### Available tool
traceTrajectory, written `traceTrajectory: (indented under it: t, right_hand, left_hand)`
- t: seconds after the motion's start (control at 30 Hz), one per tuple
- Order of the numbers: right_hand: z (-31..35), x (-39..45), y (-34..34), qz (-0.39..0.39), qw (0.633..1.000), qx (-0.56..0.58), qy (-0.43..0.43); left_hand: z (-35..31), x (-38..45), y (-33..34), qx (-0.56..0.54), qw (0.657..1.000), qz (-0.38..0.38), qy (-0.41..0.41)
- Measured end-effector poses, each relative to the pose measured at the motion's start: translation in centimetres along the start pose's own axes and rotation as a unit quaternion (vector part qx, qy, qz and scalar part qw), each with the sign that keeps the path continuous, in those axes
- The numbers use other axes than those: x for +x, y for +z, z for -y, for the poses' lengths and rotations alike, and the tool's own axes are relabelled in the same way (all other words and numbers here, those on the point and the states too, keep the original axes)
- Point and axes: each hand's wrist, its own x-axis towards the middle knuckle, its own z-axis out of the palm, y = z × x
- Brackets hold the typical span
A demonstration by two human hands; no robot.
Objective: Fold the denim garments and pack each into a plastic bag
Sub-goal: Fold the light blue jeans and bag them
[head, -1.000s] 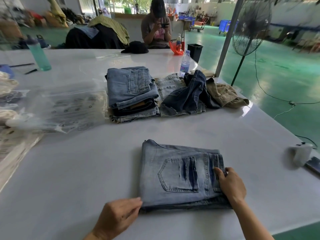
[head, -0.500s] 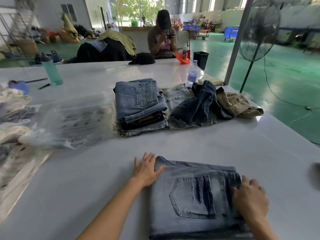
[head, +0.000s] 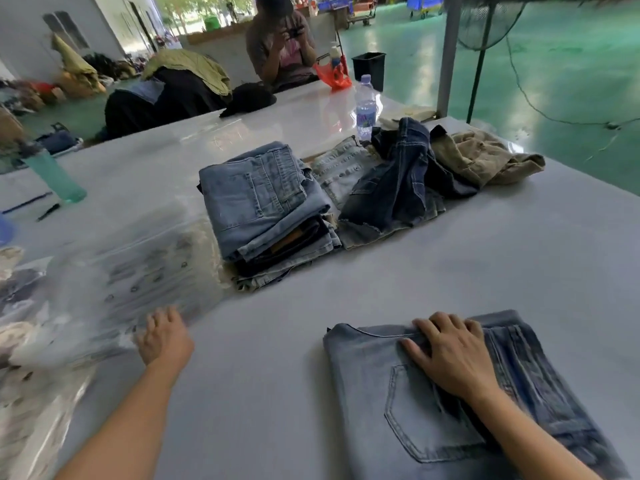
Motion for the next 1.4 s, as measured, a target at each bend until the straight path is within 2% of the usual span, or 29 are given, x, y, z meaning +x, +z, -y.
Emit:
traceTrajectory:
  t: [0.1, 0.17, 0.27, 0.33, 0.37, 0.4, 0.47, 0.53, 0.57, 0.6, 0.63, 0.67, 0.73, 0.77, 0.8, 0.83, 0.87, 0.9, 0.97, 1.03, 1.07, 1.13, 1.2, 1.23, 1.27, 1.3, 1.33, 1.37, 1.4]
  right_hand:
    - [0.1, -0.1, 0.5, -0.041, 0.999, 0.005, -0.004]
    - [0.1, 0.0, 0.6, -0.049, 0.999, 0.007, -0.005]
    - [0.1, -0.1, 0.5, -0.047, 0.999, 0.008, -0.009]
    - [0.1, -0.2, 0.4, -0.033, 0.999, 0.006, 0.001]
    - [0.2, -0.1, 0.1, -0.025, 1.000, 0.008, 0.011]
    - [0.3, -0.2, -0.1, -0.022, 1.000, 0.011, 0.013]
    - [0.5, -0.3, -1.0, -0.012, 1.000, 0.011, 0.003]
    - [0.2, -0.1, -1.7, 0.038, 0.998, 0.047, -0.011]
    - [0.0, 0.1, -2.3, 0.106, 0.985, 0.133, 0.024]
    - [0.2, 0.4, -3.6, 0.165, 0.946, 0.270, 0.075]
    - [0.8, 0.8, -5.0, 0.214, 0.880, 0.408, 0.115]
    - [1.5, 1.1, -6.1, 0.216, 0.810, 0.525, 0.148]
    - [3.2, 1.3, -6.8, 0.206, 0.692, 0.670, 0.171]
    - [4.1, 1.2, -7.1, 0.245, 0.615, 0.730, 0.169]
    - [5.0, 0.8, -7.3, 0.299, 0.529, 0.776, 0.172]
    - [5.4, 0.2, -7.2, 0.353, 0.474, 0.789, 0.166]
    - [5.6, -0.5, -7.1, 0.398, 0.446, 0.788, 0.148]
    - [5.7, -1.1, -6.9, 0.429, 0.447, 0.773, 0.137]
    - [5.6, -2.3, -6.6, 0.448, 0.505, 0.726, 0.135]
    - [5.8, -3.2, -5.9, 0.425, 0.574, 0.689, 0.119]
    - [6.0, -3.7, -5.5, 0.412, 0.604, 0.673, 0.114]
    - [6.9, -4.6, -5.3, 0.397, 0.658, 0.635, 0.079]
    - [8.2, -5.6, -5.5, 0.380, 0.740, 0.555, -0.002]
    - [8.8, -6.0, -5.5, 0.358, 0.789, 0.497, -0.055]
    - [9.4, -6.3, -5.4, 0.332, 0.834, 0.428, -0.105]
    - [9.9, -6.5, -5.2, 0.307, 0.870, 0.356, -0.151]
    - [10.2, -6.8, -5.0, 0.288, 0.891, 0.296, -0.188]
    - [10.4, -7.0, -4.9, 0.274, 0.902, 0.257, -0.214]
    - [10.5, -7.1, -4.7, 0.263, 0.906, 0.239, -0.231]
  left_hand:
    - [1.9, 2.8, 1.2, 0.047, 0.999, 0.004, -0.008]
    - [1.9, 3.3, 0.5, 0.020, 1.000, -0.003, -0.009]
    - [-1.3, -0.6, -2.0, -0.141, 0.986, -0.079, 0.052]
    - [-5.0, -7.5, -4.9, -0.291, 0.944, -0.058, 0.144]
    - [-6.7, -11.4, -6.6, -0.368, 0.905, -0.036, 0.212]
    - [-8.2, -15.2, -8.3, -0.442, 0.850, 0.000, 0.285]
    - [-10.7, -21.2, -11.9, -0.566, 0.717, 0.122, 0.387]
    - [-11.4, -24.3, -16.2, -0.657, 0.585, 0.243, 0.407]
    - [-11.1, -24.9, -18.1, -0.707, 0.521, 0.280, 0.388]
    - [-10.5, -25.0, -19.7, -0.751, 0.460, 0.313, 0.356]
    - [-9.9, -24.8, -20.9, -0.779, 0.409, 0.342, 0.331]
    - [-9.2, -24.3, -21.5, -0.795, 0.372, 0.357, 0.321]
    - [-7.4, -23.3, -22.0, -0.832, 0.312, 0.352, 0.295]
    - [-6.3, -22.6, -21.6, -0.849, 0.302, 0.345, 0.263]
    - [-4.9, -21.6, -20.8, -0.861, 0.302, 0.341, 0.224]
    - [-3.6, -20.7, -20.0, -0.866, 0.316, 0.339, 0.188]
    - [-2.0, -19.7, -19.1, -0.865, 0.345, 0.329, 0.154]
    - [0.0, -18.7, -18.0, -0.857, 0.397, 0.300, 0.131]
    - [3.9, -17.3, -16.4, -0.798, 0.542, 0.252, 0.072]
    - [7.8, -16.1, -14.0, -0.679, 0.693, 0.244, 0.007]
    - [9.4, -15.7, -13.0, -0.609, 0.757, 0.231, -0.041]
    - [11.6, -15.2, -10.6, -0.459, 0.859, 0.191, -0.124]
    - [11.9, -15.7, -9.2, -0.202, 0.952, 0.146, -0.177]
    - [11.1, -16.6, -9.1, -0.114, 0.973, 0.075, -0.188]
    - [9.6, -18.1, -9.6, -0.091, 0.982, -0.016, -0.164]
    - [7.8, -19.7, -10.0, -0.131, 0.982, -0.070, -0.116]
    - [5.6, -21.6, -10.3, -0.212, 0.973, -0.058, -0.067]
    - [3.2, -23.7, -10.1, -0.278, 0.960, 0.008, -0.028]
    - [0.7, -25.7, -9.3, -0.303, 0.947, 0.108, 0.000]
